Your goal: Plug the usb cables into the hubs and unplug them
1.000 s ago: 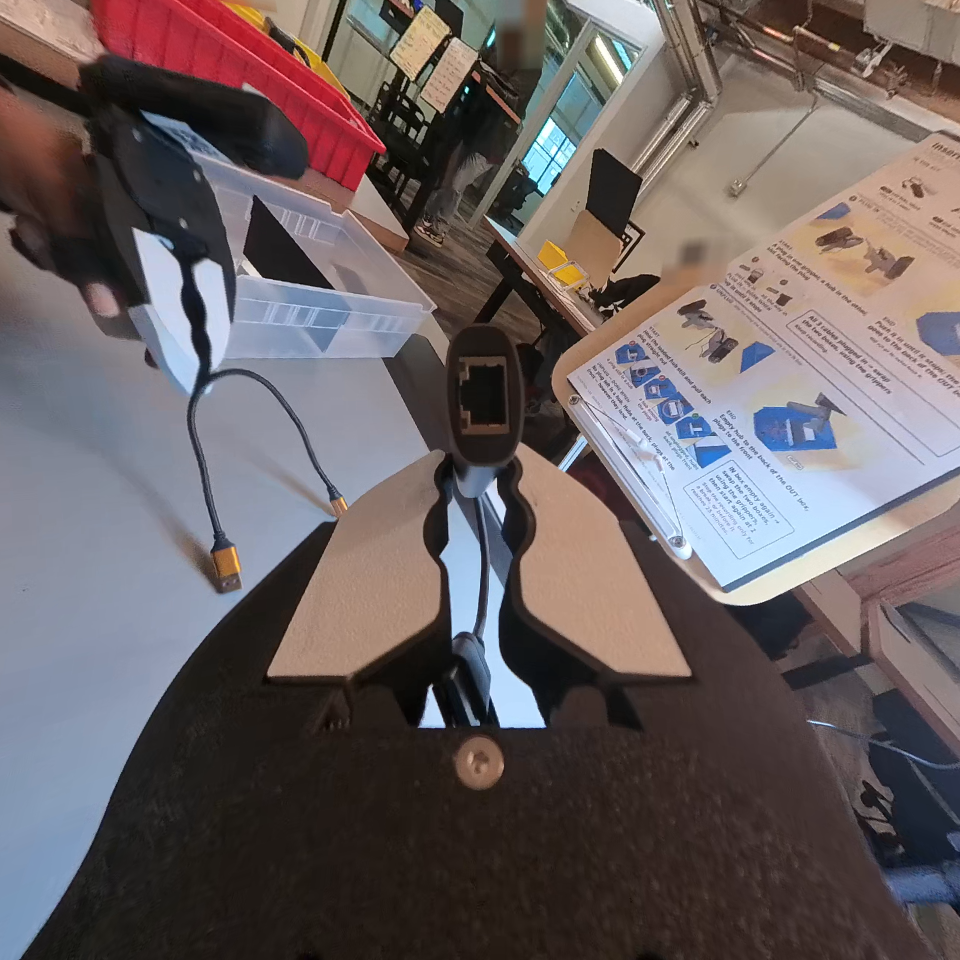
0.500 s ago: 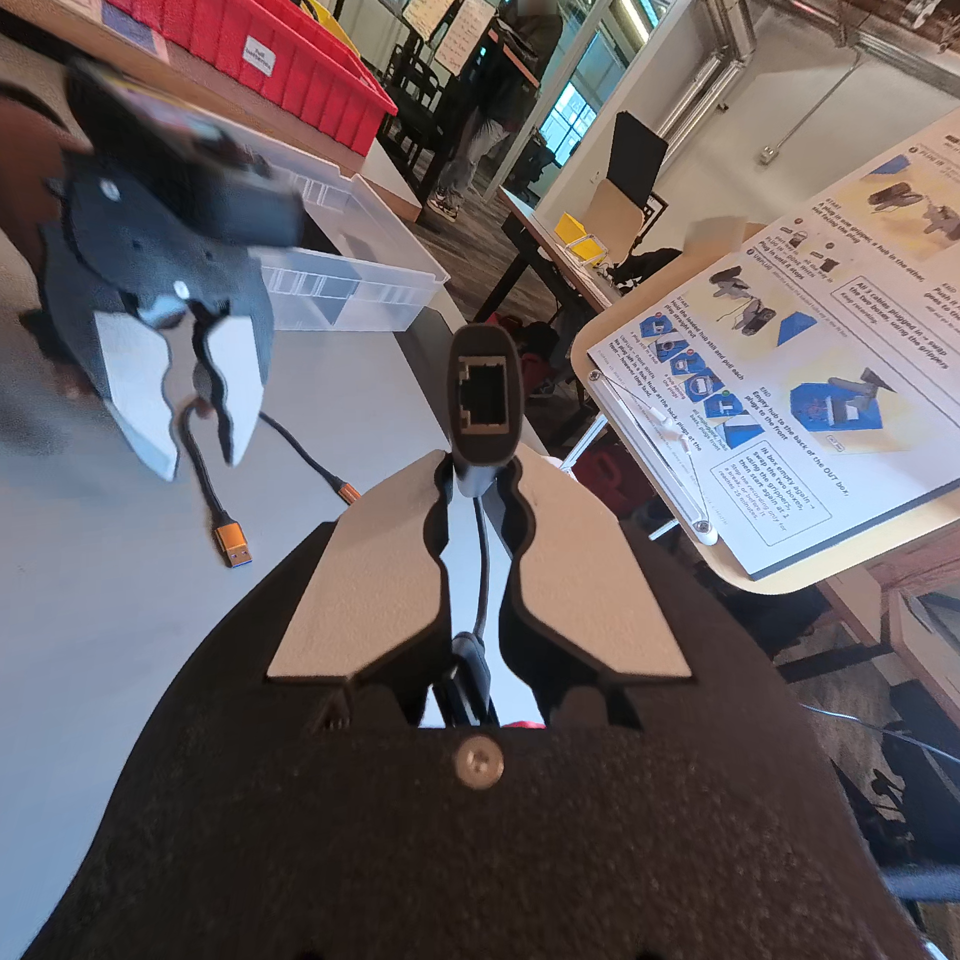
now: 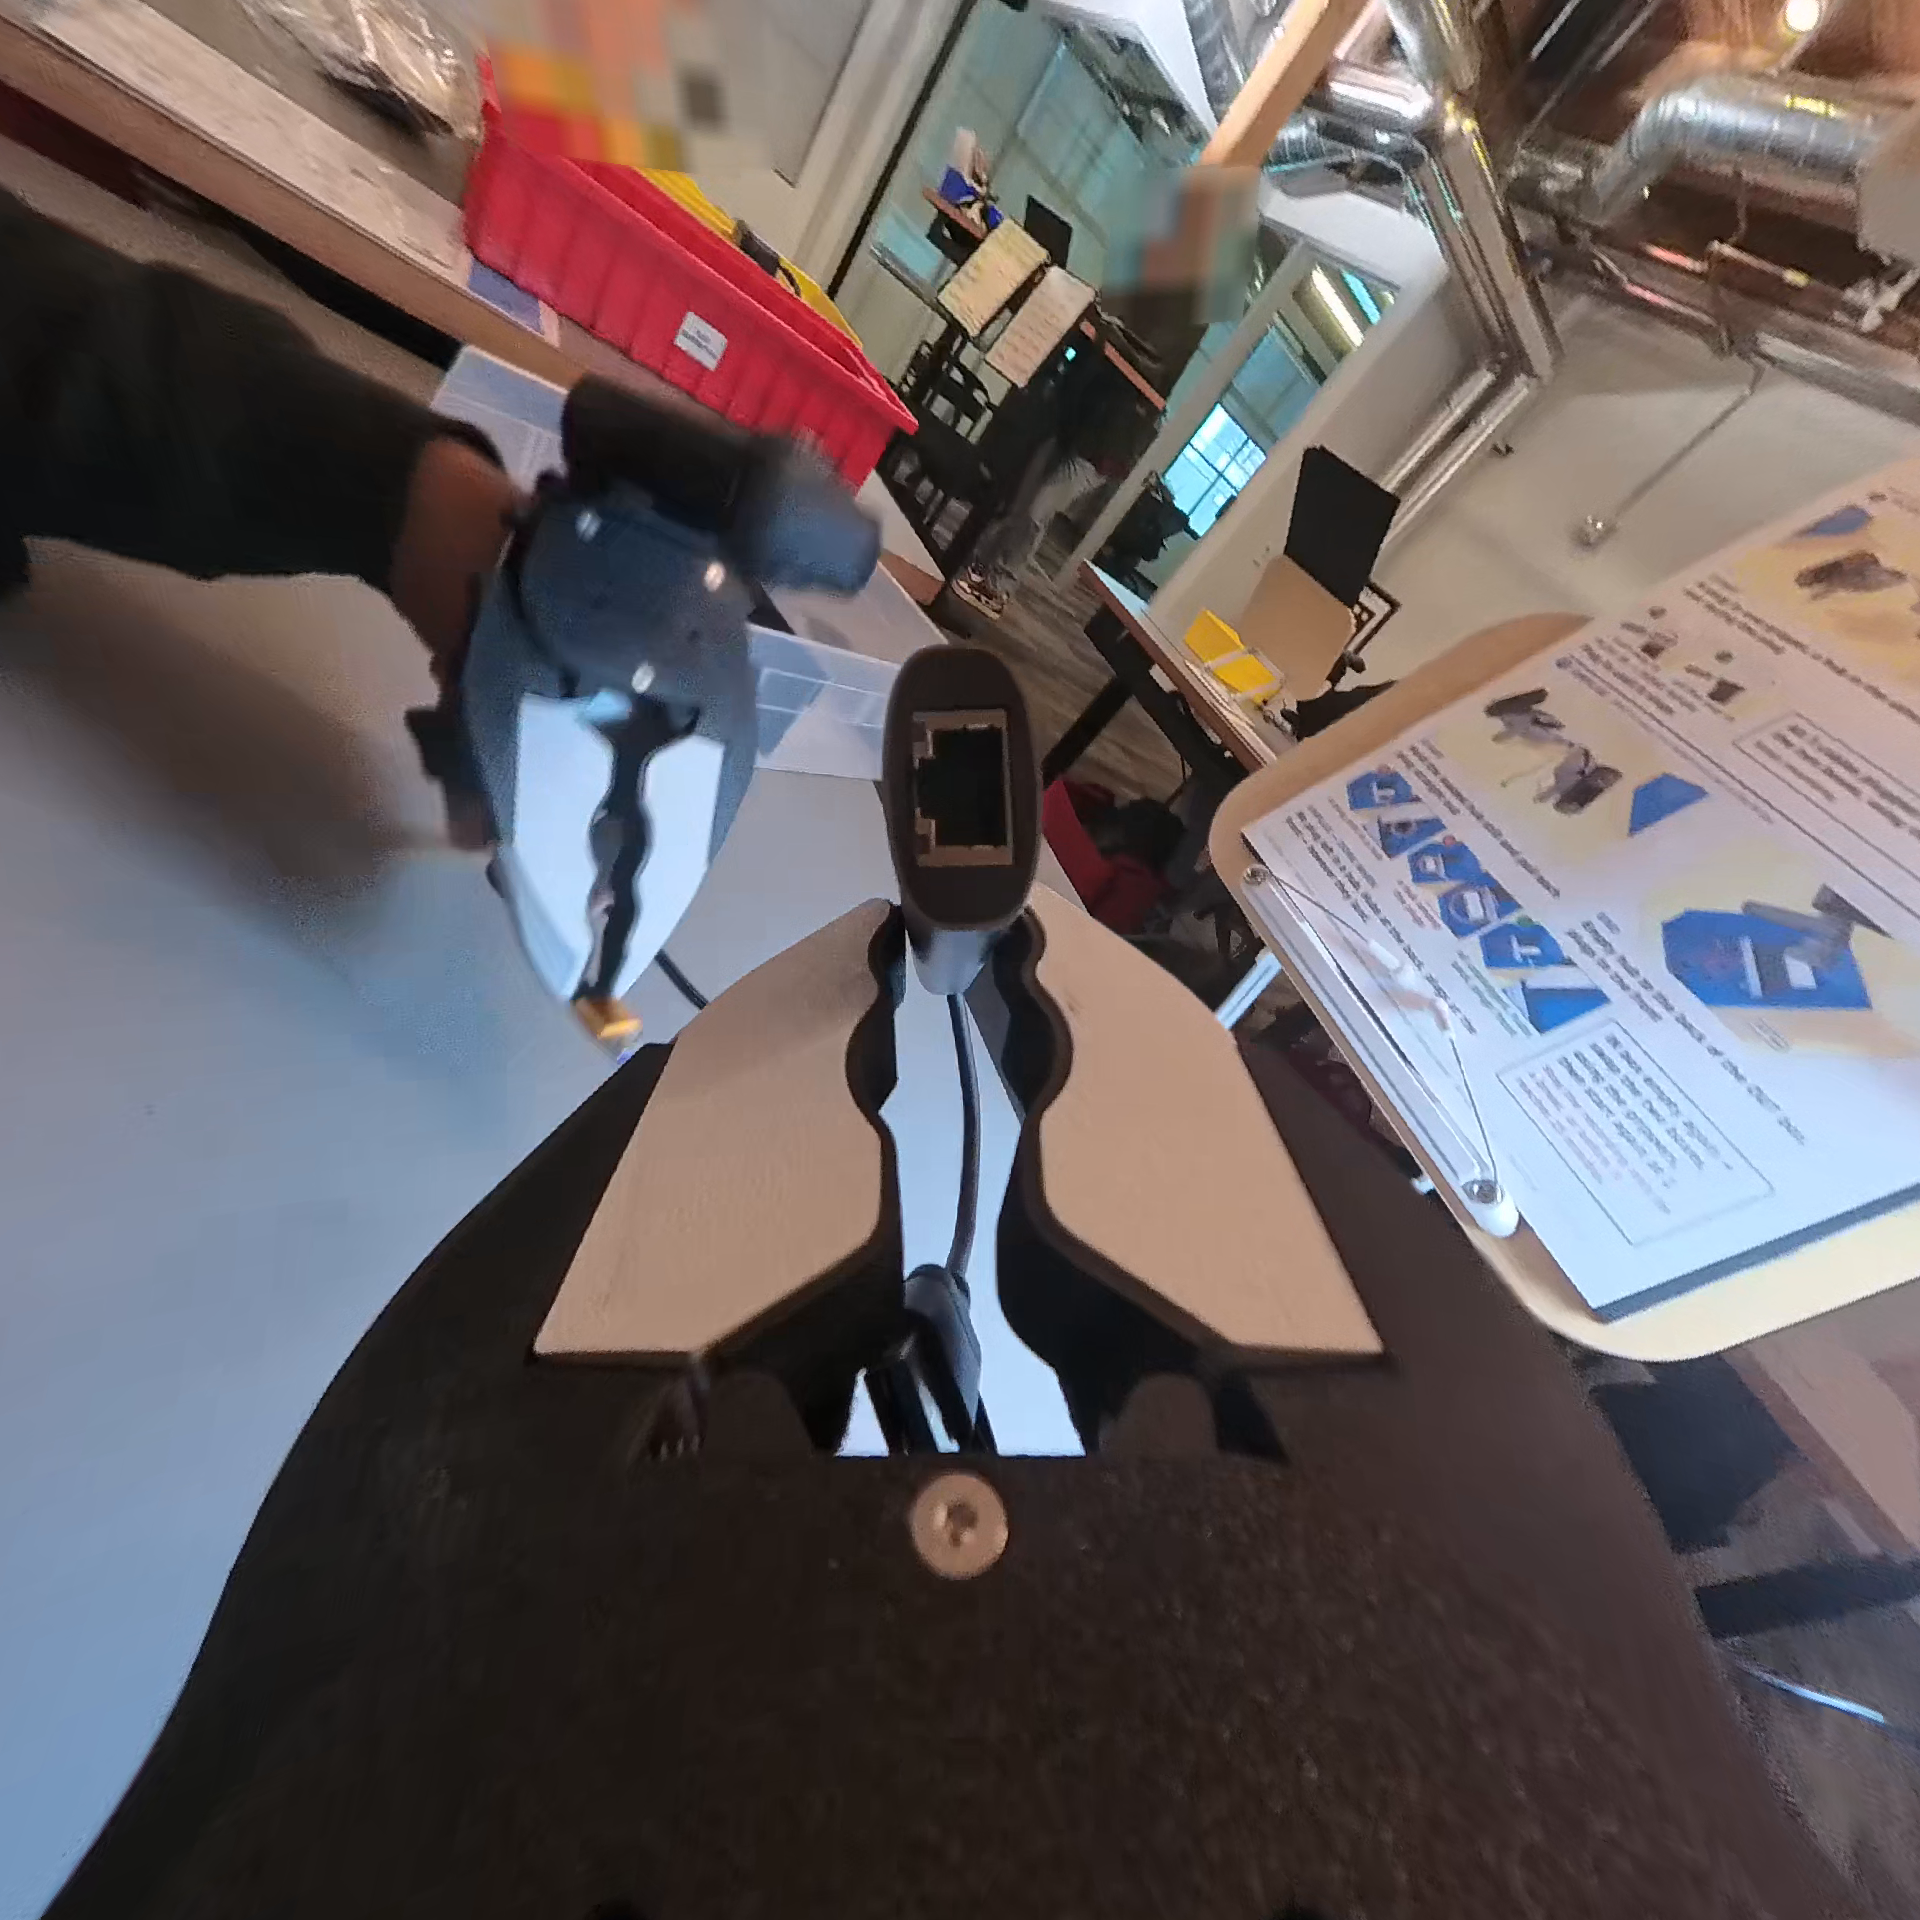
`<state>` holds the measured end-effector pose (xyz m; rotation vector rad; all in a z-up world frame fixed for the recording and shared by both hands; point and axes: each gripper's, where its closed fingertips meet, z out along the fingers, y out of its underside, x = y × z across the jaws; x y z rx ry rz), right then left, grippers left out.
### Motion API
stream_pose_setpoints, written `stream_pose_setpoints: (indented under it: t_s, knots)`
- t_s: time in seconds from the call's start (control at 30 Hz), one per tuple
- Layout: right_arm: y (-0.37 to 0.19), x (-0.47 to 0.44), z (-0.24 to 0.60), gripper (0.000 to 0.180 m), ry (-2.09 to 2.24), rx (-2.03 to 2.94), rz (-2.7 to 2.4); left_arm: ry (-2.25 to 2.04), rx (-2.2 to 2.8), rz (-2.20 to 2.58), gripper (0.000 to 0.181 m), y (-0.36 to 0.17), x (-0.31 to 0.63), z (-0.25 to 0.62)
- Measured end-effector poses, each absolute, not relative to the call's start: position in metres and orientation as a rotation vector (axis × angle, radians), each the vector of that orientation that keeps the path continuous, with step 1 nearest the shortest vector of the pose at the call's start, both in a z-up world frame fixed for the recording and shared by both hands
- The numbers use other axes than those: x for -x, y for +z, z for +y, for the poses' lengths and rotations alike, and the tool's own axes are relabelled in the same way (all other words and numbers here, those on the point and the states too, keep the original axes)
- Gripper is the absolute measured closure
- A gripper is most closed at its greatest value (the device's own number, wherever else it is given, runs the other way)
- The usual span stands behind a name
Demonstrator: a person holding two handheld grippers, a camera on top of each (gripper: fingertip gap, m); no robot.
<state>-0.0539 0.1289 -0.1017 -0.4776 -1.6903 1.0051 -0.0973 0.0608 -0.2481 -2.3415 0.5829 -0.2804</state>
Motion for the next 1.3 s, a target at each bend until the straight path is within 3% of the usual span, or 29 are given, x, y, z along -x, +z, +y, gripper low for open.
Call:
stream_pose_setpoints:
  t_s: [0.03,0.23,0.4,0.63,0.87,1.3]
  knots:
    - [-0.102,0.054,0.125,0.163,0.998,0.462,-1.696,-0.331,2.256,0.570,0.172,-0.229,0.095,0.060]
    - [-0.103,0.055,0.101,0.163,0.924,0.368,-1.730,-0.665,1.676,0.723,0.173,-0.123,0.062,0.018]
    - [-0.099,0.053,0.077,0.163,0.871,0.278,-1.749,-0.849,1.446,0.771,0.173,-0.092,0.050,-0.006]
    - [-0.088,0.046,0.061,0.163,0.848,0.212,-1.741,-0.826,1.496,0.777,0.173,-0.099,0.049,-0.003]
    - [-0.098,0.051,0.065,0.163,0.799,0.222,-1.757,-0.628,1.876,0.590,0.173,-0.114,0.069,0.015]
    - [-0.193,0.086,0.073,0.163,0.357,0.078,-1.870,-0.703,2.313,0.559,0.173,-0.203,0.061,0.021]
